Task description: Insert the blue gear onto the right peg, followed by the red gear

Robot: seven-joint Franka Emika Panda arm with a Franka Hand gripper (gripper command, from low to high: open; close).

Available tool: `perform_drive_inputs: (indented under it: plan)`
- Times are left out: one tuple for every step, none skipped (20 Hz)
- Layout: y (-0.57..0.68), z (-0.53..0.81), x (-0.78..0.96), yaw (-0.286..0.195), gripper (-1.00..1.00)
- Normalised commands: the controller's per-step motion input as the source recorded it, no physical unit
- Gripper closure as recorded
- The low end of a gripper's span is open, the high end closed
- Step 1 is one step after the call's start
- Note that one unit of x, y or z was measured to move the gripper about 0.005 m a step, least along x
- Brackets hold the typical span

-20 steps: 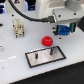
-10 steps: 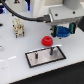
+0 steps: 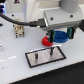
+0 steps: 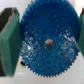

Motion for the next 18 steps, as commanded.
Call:
perform_drive_inputs:
  plan:
    - [-0.2, 0.03, 0.63, 0.0, 1.0]
    - [-0.18, 0.02, 0.57, 0.0, 1.0]
    - [-0.15, 0.0, 0.49, 0.0, 1.0]
    - [-0.17, -0.03, 0.45, 0.0, 1.0]
    - [-0.13, -0.03, 0.41, 0.0, 1.0]
    - [-0.04, -0.12, 0.34, 0.0, 1.0]
    - [-0.05, -0.1, 0.31, 0.0, 1.0]
    - [-0.04, -0.12, 0.26, 0.0, 1.0]
    - [-0.04, -0.1, 0.21, 0.0, 1.0]
    - [-0.13, -0.14, 0.14, 0.0, 1.0]
    - [-0.15, -0.14, 0.12, 0.0, 1.0]
    - [-0.13, -0.11, 0.13, 0.0, 1.0]
    - [-0.11, -0.07, 0.1, 0.0, 1.0]
    - [-0.12, 0.0, 0.04, 0.0, 1.0]
    - [-0.05, -0.02, 0.09, 0.0, 1.0]
    - [-0.01, 0.03, 0.03, 0.0, 1.0]
    - [-0.07, 0.01, 0.0, 0.0, 1.0]
    - [-0.01, 0.06, 0.12, 0.0, 1.0]
